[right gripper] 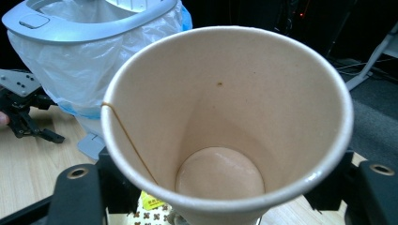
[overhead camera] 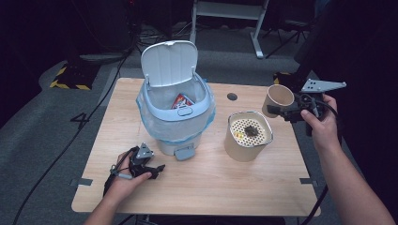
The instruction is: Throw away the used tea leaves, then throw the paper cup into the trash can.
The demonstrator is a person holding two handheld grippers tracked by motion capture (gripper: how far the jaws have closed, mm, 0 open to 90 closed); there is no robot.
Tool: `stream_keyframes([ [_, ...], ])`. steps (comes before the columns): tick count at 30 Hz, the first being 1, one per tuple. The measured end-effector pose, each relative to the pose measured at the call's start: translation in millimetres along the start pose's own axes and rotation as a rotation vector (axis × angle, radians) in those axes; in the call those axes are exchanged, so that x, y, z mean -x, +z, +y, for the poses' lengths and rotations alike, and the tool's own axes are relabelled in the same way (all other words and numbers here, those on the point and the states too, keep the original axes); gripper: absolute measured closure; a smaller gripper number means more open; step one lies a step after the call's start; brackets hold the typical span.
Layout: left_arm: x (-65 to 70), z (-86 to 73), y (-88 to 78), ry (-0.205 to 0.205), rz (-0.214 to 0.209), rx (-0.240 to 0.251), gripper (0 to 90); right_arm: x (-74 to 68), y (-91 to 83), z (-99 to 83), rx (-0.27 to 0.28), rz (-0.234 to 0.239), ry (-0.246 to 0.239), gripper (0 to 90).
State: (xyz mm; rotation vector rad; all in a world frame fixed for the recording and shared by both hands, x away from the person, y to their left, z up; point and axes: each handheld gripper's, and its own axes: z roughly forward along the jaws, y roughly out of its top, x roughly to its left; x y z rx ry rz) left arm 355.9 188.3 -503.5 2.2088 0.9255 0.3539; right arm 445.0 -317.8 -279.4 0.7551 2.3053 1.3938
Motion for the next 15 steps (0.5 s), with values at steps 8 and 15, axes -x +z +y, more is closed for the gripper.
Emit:
stream_keyframes([
  [8, 0.0, 0.0, 0.2, -0.004, -0.005, 0.000, 24.3, -1.5, 5.2, 12.8, 0.003, 0.019, -0.005, 29.0],
  [15, 0.1, -0.1, 0.3, -0.005, -0.004, 0.002, 24.3, -8.8, 12.4, 31.1, 0.019, 0.018, -0.025, 28.8],
])
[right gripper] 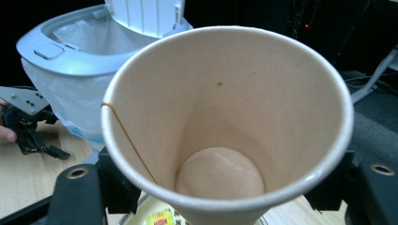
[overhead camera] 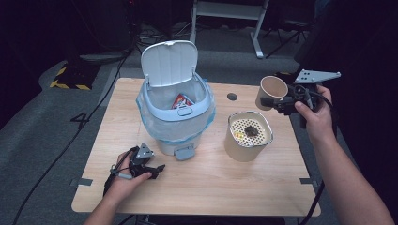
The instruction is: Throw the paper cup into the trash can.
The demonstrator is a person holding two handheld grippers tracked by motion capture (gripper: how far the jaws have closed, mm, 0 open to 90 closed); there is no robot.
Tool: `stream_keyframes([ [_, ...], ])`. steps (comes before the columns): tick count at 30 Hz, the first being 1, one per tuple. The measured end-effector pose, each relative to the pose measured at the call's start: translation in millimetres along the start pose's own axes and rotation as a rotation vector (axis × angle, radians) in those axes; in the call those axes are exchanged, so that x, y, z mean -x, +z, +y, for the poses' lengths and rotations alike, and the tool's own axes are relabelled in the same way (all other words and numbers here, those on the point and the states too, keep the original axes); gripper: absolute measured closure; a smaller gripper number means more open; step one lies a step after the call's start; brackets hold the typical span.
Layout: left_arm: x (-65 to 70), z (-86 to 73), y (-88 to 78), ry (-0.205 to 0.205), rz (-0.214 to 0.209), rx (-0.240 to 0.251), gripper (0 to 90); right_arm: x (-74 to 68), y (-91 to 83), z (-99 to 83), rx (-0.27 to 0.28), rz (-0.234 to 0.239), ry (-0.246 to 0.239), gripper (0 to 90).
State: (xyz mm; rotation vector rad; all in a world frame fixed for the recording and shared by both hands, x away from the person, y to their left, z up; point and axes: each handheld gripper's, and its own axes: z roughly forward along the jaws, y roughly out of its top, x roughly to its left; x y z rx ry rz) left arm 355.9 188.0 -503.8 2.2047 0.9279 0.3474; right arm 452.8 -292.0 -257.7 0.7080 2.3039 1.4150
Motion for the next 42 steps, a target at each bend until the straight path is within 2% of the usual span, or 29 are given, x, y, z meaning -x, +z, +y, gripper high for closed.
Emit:
stream_keyframes([
  [8, 0.5, 0.1, 0.1, 0.003, 0.002, -0.001, 23.9, -7.5, 18.7, 25.3, -0.007, 0.038, -0.042, 28.7],
  [11, 0.8, 0.1, 0.2, 0.002, 0.006, -0.002, 23.4, -7.4, 27.7, 34.9, 0.004, 0.061, -0.042, 28.7],
  [13, 2.2, -0.1, 0.4, -0.005, 0.009, -0.008, 19.3, -8.0, 33.0, 41.1, 0.010, 0.074, -0.043, 28.7],
  [16, 2.0, -0.1, 0.4, -0.004, 0.010, -0.011, 18.4, -9.9, 40.7, 50.2, 0.019, 0.094, -0.047, 28.7],
  [18, 2.8, 0.1, 1.4, -0.002, 0.000, -0.021, 13.3, -11.5, 45.5, 56.1, 0.021, 0.102, -0.050, 28.6],
  [22, 2.6, 0.4, 1.6, 0.001, 0.005, -0.023, 11.9, -16.4, 58.9, 70.0, 0.045, 0.132, -0.048, 28.5],
  [31, 2.6, 0.4, 2.0, -0.003, 0.004, -0.022, 11.4, -43.3, 102.2, 93.7, 0.080, 0.206, -0.028, 28.4],
  [36, 2.1, 1.5, 3.2, -0.001, 0.006, -0.030, 9.0, -54.8, 120.1, 101.0, 0.077, 0.212, -0.023, 28.4],
  [42, 2.1, 2.5, 4.5, -0.002, 0.004, -0.036, 6.6, -68.3, 142.5, 104.4, 0.043, 0.215, -0.021, 28.5],
])
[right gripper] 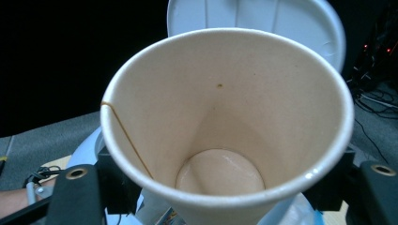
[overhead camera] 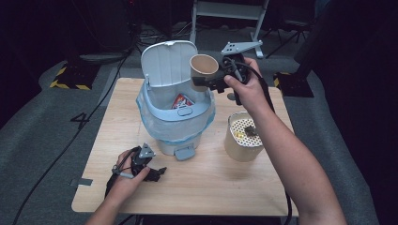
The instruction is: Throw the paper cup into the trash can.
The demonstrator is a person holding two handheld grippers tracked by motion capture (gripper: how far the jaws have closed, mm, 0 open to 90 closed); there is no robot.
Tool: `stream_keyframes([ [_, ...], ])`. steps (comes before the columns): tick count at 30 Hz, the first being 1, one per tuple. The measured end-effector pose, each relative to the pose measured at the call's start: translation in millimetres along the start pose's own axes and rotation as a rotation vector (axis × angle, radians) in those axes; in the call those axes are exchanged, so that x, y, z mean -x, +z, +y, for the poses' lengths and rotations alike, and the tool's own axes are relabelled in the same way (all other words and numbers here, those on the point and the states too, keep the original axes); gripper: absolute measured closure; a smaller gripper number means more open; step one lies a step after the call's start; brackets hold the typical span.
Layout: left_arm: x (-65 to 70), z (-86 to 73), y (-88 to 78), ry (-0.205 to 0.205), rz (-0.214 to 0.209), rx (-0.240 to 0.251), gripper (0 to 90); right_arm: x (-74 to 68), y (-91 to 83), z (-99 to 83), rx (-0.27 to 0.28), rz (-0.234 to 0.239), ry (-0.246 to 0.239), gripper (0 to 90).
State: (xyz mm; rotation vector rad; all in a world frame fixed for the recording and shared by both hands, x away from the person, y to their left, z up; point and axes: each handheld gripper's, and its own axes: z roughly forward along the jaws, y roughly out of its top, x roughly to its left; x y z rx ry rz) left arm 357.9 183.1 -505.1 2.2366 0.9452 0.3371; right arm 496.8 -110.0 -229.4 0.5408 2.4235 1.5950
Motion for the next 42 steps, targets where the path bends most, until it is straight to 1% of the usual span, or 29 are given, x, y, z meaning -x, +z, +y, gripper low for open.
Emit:
stream_keyframes([
  [6, -0.2, 0.5, 0.5, 0.001, 0.000, -0.003, 5.6, -3.9, 19.1, -4.2, -0.033, 0.006, 0.018, 28.5],
  [14, -0.1, 0.4, 0.4, 0.000, 0.000, -0.003, 5.5, -6.9, 34.9, -8.5, -0.111, -0.012, 0.007, 28.0],
  [15, -0.1, 0.4, 0.4, 0.000, 0.000, -0.003, 5.5, -7.0, 36.8, -9.4, -0.116, -0.022, 0.002, 27.1],
  [16, -0.1, 0.4, 0.4, 0.000, 0.000, -0.003, 5.6, -7.3, 39.4, -10.5, -0.116, -0.029, -0.007, 22.1],
  [17, -0.1, 0.4, 0.4, 0.000, 0.000, -0.003, 5.6, -7.6, 41.1, -11.1, -0.111, -0.035, -0.013, 15.1],
  [18, -0.1, 0.4, 0.4, 0.000, 0.000, -0.003, 5.5, -8.9, 43.9, -12.0, -0.108, -0.044, -0.022, 12.9],
  [19, -0.1, 0.4, 0.4, 0.000, 0.000, -0.003, 5.5, -9.9, 45.5, -12.4, -0.101, -0.040, -0.032, 17.6],
  [20, -0.1, 0.4, 0.4, 0.000, 0.000, -0.003, 5.5, -11.0, 46.5, -12.4, -0.091, -0.033, -0.036, 18.7],
  [21, -0.1, 0.4, 0.4, 0.000, 0.000, -0.003, 5.5, -12.2, 46.9, -12.1, -0.077, -0.032, -0.037, 14.9],
  [22, -0.1, 0.4, 0.4, 0.000, 0.000, -0.003, 5.5, -13.3, 46.8, -11.6, -0.065, -0.037, -0.038, 14.5],
  [23, -0.2, 0.4, 0.4, 0.002, 0.000, -0.004, 5.5, -15.1, 45.8, -10.5, -0.040, -0.045, -0.043, 17.1],
  [24, -0.2, 0.4, 0.4, 0.001, 0.000, -0.004, 5.6, -16.6, 44.7, -9.6, -0.023, -0.051, -0.050, 15.2],
  [26, -0.2, 0.4, 0.4, 0.001, 0.000, -0.004, 5.6, -18.9, 41.5, -7.5, 0.000, -0.066, -0.067, 16.0],
  [28, -0.2, 0.4, 0.4, 0.001, 0.000, -0.004, 5.5, -19.6, 38.4, -6.1, 0.012, -0.077, -0.067, 16.2],
  [33, -0.1, 0.4, 0.4, 0.001, 0.000, -0.004, 5.5, -17.8, 26.7, -5.0, 0.021, -0.094, -0.061, 15.9],
  [36, -0.2, 0.4, 0.4, 0.002, 0.000, -0.004, 5.6, -16.9, 19.3, -6.4, 0.015, -0.093, -0.054, 16.0],
  [38, -0.2, 0.4, 0.4, 0.002, 0.000, -0.004, 5.5, -16.4, 12.5, -7.3, 0.014, -0.097, -0.052, 16.1],
  [42, -0.4, 0.4, 0.1, 0.004, 0.002, -0.004, 5.6, -15.9, -6.6, -9.2, 0.021, -0.109, -0.041, 16.3],
])
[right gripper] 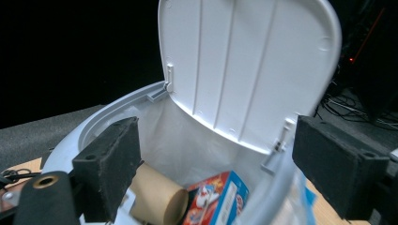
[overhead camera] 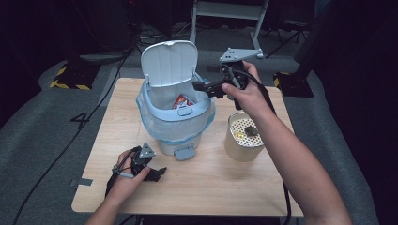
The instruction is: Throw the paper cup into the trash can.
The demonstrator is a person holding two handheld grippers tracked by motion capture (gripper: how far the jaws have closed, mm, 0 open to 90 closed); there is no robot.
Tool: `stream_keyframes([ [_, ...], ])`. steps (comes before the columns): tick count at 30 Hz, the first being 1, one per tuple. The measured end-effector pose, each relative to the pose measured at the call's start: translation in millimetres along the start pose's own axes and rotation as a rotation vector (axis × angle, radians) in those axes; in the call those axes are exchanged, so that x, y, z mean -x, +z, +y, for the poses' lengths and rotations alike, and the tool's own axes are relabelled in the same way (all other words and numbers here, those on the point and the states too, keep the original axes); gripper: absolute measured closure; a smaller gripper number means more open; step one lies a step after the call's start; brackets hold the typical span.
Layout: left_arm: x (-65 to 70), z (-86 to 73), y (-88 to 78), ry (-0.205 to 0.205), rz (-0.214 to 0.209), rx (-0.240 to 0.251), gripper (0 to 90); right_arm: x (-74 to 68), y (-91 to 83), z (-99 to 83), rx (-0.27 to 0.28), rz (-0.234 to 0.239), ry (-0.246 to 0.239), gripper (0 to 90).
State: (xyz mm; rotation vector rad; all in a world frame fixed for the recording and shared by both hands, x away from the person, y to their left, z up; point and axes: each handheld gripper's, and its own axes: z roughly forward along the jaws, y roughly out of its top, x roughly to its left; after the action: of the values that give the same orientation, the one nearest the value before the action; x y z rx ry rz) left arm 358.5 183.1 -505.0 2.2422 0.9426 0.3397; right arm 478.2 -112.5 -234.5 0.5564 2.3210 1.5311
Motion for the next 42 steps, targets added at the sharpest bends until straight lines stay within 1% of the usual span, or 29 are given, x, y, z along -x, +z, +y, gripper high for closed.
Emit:
stream_keyframes([
  [4, -1.6, -1.9, -1.8, 0.002, -0.004, 0.000, 5.5, 1.9, -19.0, -3.7, -0.006, -0.016, 0.004, 17.1],
  [6, -3.1, -3.7, -3.0, -0.003, -0.003, 0.004, 5.5, 2.7, -27.2, -5.7, -0.009, -0.022, 0.005, 17.7],
  [7, -3.5, -4.1, -3.5, -0.005, 0.000, 0.002, 5.5, 3.6, -34.0, -7.4, -0.008, -0.027, 0.005, 18.0],
  [11, -5.2, -5.0, -4.7, -0.006, 0.004, 0.000, 5.5, 6.0, -49.3, -12.2, -0.012, -0.040, 0.012, 18.2],
  [21, -5.4, -5.2, -4.8, -0.009, 0.004, 0.002, 5.5, 10.5, -92.5, -33.7, -0.034, -0.081, 0.046, 20.8],
  [24, -5.4, -5.2, -4.8, -0.009, 0.004, 0.002, 5.4, 12.3, -106.7, -42.9, -0.058, -0.099, 0.062, 21.2],
  [29, -5.4, -5.2, -4.8, -0.009, 0.004, 0.002, 5.5, 18.6, -128.0, -62.8, -0.070, -0.136, 0.079, 21.4],
  [30, -5.4, -5.2, -4.8, -0.009, 0.004, 0.002, 5.5, 19.4, -129.4, -65.1, -0.073, -0.139, 0.081, 21.4],
  [34, -5.4, -5.2, -4.8, -0.009, 0.004, 0.002, 5.4, 25.5, -140.6, -85.7, -0.096, -0.157, 0.096, 21.4],
  [38, -5.4, -5.2, -4.8, -0.009, 0.004, 0.002, 5.4, 28.6, -152.7, -102.6, -0.101, -0.170, 0.108, 21.5],
  [42, -5.2, -5.3, -4.9, -0.010, 0.007, 0.002, 5.4, 29.7, -164.9, -125.4, -0.109, -0.179, 0.129, 21.5],
])
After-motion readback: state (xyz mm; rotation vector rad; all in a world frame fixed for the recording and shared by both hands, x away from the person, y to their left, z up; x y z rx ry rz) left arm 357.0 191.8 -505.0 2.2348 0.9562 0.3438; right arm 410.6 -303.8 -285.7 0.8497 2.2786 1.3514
